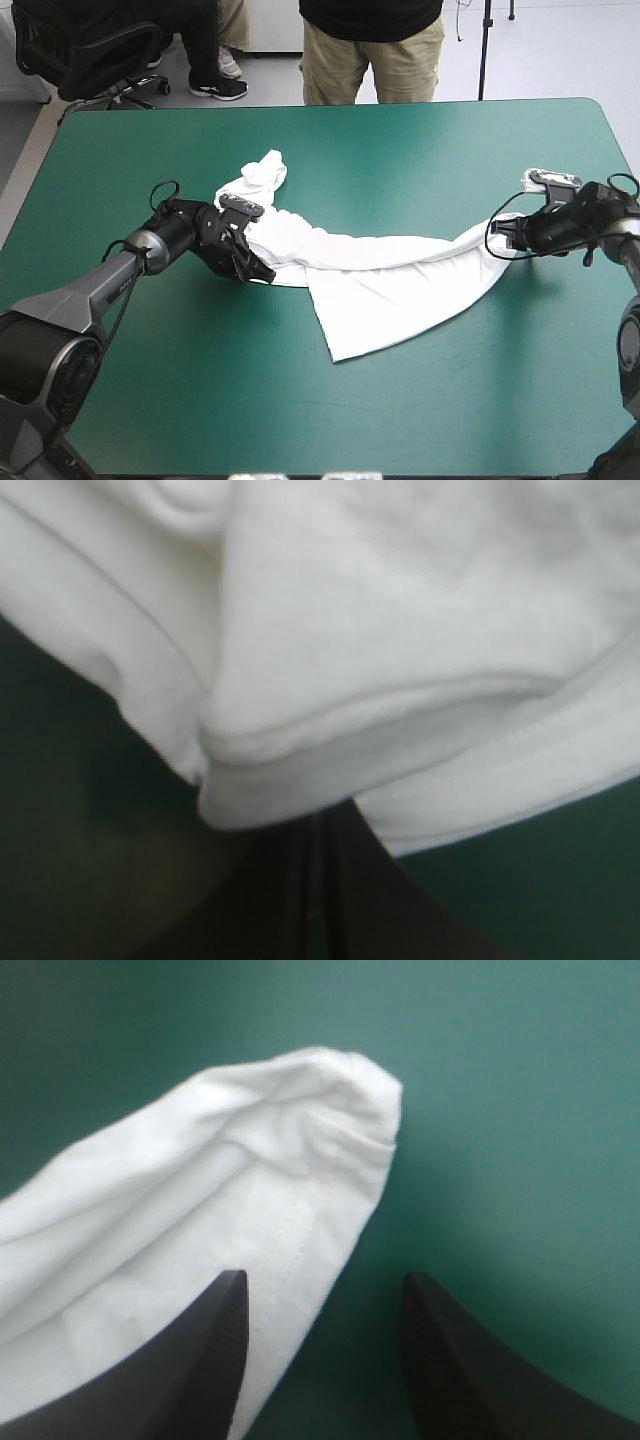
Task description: Fold the cloth
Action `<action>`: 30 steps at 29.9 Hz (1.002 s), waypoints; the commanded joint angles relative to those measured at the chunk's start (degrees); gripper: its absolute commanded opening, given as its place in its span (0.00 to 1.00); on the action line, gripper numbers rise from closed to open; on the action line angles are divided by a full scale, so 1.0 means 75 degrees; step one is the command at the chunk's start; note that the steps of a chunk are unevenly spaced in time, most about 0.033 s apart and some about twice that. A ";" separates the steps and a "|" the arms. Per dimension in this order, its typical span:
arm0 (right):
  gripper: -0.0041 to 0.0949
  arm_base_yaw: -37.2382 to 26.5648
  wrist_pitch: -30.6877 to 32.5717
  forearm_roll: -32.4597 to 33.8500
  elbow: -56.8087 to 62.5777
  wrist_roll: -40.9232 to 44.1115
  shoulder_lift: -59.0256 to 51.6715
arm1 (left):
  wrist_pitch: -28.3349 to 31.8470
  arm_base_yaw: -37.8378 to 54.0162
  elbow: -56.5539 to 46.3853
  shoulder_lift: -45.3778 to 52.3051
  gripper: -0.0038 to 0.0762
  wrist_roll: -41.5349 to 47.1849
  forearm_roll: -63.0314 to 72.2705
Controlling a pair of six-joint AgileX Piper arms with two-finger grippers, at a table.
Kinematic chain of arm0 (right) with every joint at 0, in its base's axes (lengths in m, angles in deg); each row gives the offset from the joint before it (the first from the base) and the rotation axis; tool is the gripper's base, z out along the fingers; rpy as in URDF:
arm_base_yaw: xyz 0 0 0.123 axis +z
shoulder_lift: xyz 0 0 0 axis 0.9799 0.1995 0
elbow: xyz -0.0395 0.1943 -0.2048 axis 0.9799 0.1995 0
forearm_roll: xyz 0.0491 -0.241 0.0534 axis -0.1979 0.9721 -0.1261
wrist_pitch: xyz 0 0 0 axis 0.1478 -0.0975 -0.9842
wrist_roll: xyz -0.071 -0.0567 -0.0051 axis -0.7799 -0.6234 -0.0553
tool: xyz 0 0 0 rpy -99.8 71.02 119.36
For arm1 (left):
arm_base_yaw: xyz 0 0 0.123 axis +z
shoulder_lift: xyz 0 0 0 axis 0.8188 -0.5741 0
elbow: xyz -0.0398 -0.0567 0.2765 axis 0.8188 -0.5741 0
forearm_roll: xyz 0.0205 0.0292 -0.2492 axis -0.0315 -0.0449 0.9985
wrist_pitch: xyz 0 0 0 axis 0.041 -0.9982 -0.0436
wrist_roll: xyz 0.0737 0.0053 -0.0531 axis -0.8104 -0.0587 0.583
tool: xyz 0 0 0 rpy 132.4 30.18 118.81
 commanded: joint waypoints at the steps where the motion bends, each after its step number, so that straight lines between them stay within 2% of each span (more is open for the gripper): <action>1: 0.47 -0.0047 -0.0277 -0.0151 -0.0213 -0.0072 0.0118 | 0.0110 -0.0103 -0.0037 -0.0103 0.04 0.0031 0.0322; 8: 0.26 0.0305 -0.0142 -0.0218 -0.0222 -0.0223 0.0530 | 0.0130 -0.0103 -0.0037 -0.0103 0.04 0.0031 0.0339; 10: 0.17 0.0415 -0.0142 -0.0217 -0.0222 -0.0318 0.0530 | 0.0130 -0.0103 -0.0037 -0.0103 0.04 0.0031 0.0339; 12: 0.04 0.0485 -0.0142 -0.0186 -0.0222 -0.0352 0.0530 | 0.0150 -0.0103 -0.0037 -0.0103 0.04 0.0031 0.0339; 13: 0.03 0.0489 -0.0142 -0.0186 -0.0222 -0.0356 0.0530 | 0.0164 -0.0103 -0.0037 -0.0103 0.04 0.0031 0.0339; 17: 0.03 0.0474 -0.0200 -0.0115 -0.0222 -0.0324 0.0163 | 0.0044 -0.0103 -0.0037 0.0108 0.04 -0.0022 0.0339; 21: 0.03 0.0474 -0.0066 -0.0093 -0.0222 -0.0266 -0.0836 | -0.0367 -0.0085 -0.0037 0.0765 0.04 -0.0161 0.0339; 26: 0.03 0.0474 0.0053 -0.0093 -0.0342 -0.0266 -0.2415 | -0.1100 -0.0073 0.0071 0.2327 0.04 -0.0215 -0.0152; 30: 0.02 0.0474 0.0425 -0.0154 -0.0792 -0.0352 -0.3690 | -0.1708 -0.0073 0.0772 0.3547 0.04 -0.0010 -0.0952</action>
